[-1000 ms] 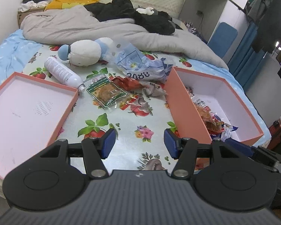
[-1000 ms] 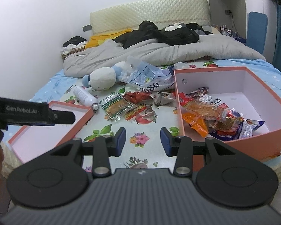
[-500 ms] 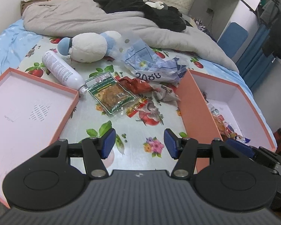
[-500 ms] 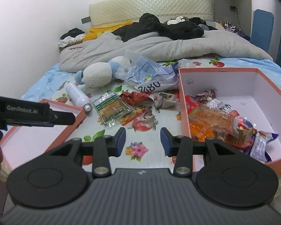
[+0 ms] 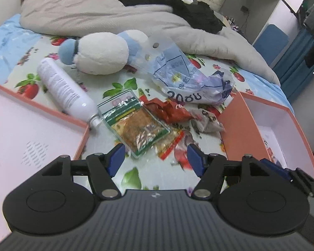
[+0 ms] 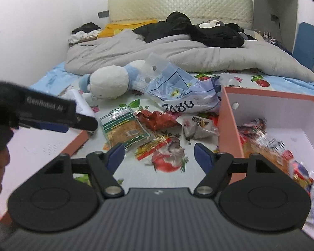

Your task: Organize snacks

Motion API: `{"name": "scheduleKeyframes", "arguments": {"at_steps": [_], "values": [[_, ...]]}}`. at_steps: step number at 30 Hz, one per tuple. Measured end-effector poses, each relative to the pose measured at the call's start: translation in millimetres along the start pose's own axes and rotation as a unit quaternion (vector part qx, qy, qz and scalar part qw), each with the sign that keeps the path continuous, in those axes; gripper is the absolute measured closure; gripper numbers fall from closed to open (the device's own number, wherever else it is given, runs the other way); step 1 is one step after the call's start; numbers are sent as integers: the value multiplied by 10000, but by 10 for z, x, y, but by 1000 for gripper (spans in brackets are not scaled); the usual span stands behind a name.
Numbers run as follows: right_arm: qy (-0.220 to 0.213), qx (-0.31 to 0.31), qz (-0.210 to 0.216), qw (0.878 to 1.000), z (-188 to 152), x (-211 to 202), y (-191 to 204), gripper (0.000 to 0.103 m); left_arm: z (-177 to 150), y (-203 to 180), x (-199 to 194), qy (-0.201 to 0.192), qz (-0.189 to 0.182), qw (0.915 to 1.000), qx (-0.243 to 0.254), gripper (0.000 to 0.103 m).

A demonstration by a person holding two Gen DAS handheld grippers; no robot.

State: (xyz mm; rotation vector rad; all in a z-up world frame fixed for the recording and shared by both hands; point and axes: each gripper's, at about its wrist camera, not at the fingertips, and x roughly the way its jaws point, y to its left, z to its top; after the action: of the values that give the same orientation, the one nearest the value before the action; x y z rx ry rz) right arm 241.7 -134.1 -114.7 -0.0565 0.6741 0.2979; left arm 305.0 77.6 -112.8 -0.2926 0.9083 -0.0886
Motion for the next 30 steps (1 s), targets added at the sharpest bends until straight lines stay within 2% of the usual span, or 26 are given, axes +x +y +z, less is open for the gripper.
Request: {"name": "scheduleKeyframes", "arguments": {"at_steps": [5, 8, 13, 17, 19, 22, 25, 30], "values": [[109, -238, -378, 9989, 45, 459, 29, 29, 319, 26, 472, 263, -184, 9995, 66, 30], [119, -353, -636, 9973, 87, 713, 18, 29, 510, -2, 764, 381, -324, 9987, 127, 25], [288, -623, -1053, 9921, 114, 1202, -16, 30, 809, -53, 1291, 614, -372, 9973, 153, 25], [404, -858, -1263, 9874, 85, 1512, -20, 30, 977, -98, 1612, 759, -253, 9967, 164, 25], [409, -949, -1389, 9849, 84, 1611, -19, 30, 1042, -151, 1740, 802, -116, 9962, 335, 25], [446, -1026, -1508, 9822, 77, 1717, -25, 30, 1086, -190, 1914, 912, -136, 9946, 475, 25], [655, -1114, -1527, 9798, 39, 1862, -37, 32, 1083, -268, 2064, 1031, 17, 9917, 770, 25], [665, -1013, -1510, 9811, 31, 1867, -43, 37, 1050, -212, 2148, 1173, 98, 9914, 570, 25]]}}
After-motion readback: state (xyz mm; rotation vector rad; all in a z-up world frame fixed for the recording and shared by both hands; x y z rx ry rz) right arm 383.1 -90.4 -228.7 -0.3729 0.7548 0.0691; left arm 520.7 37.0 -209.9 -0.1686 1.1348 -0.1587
